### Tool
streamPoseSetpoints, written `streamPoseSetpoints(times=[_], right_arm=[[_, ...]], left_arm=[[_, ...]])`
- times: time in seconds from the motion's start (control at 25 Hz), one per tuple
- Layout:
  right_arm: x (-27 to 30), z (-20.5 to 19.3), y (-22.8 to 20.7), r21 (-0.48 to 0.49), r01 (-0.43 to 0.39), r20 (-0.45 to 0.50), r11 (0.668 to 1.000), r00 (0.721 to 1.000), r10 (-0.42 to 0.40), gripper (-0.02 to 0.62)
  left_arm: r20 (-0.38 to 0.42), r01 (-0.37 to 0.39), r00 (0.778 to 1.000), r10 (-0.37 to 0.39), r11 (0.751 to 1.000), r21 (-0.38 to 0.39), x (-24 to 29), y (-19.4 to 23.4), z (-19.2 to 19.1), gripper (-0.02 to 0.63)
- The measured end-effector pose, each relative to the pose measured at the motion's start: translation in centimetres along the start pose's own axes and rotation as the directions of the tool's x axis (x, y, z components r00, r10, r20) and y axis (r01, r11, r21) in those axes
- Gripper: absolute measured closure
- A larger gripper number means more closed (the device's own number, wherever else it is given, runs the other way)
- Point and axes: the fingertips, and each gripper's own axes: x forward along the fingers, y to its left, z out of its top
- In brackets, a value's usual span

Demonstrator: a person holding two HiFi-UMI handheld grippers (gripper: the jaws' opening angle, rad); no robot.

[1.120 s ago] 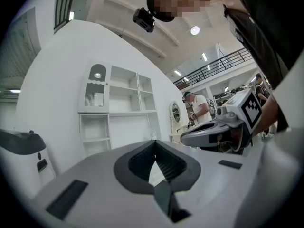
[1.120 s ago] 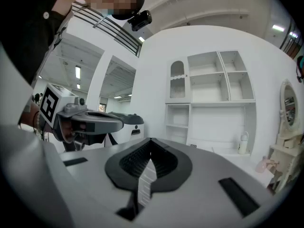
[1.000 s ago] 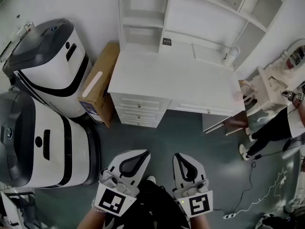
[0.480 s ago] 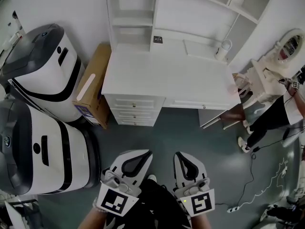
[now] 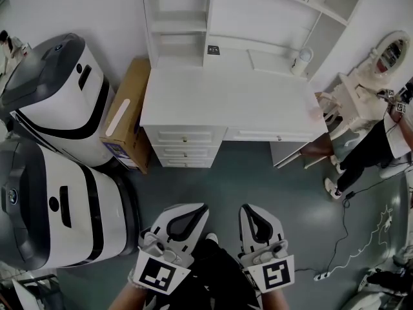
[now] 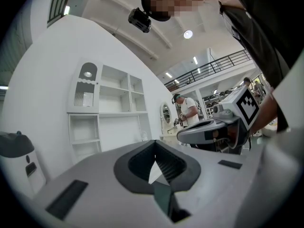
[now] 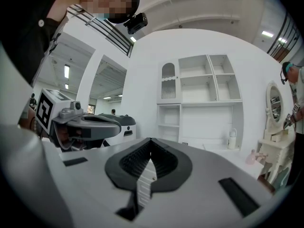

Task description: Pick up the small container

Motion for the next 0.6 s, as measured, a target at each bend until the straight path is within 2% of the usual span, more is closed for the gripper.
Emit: streamPoseSetpoints(times=[0.28, 0.6], right_arm=[[-0.8, -0.3, 0.5, 0.005, 0.052, 0.009, 0.999, 0.999, -0.052, 0.594], [-3.0, -0.1, -2.8, 0.021, 0.100, 0.054, 0.995, 0.993, -0.101, 0.594]], left_arm=[[0.010, 0.054, 0.998, -0.054, 0.999, 0.008, -0.3, -0.7, -0.2, 0.604], [0.028, 0.111, 0.993, -0.112, 0.993, 0.028, 2.6, -3.2, 1.1, 0.604]])
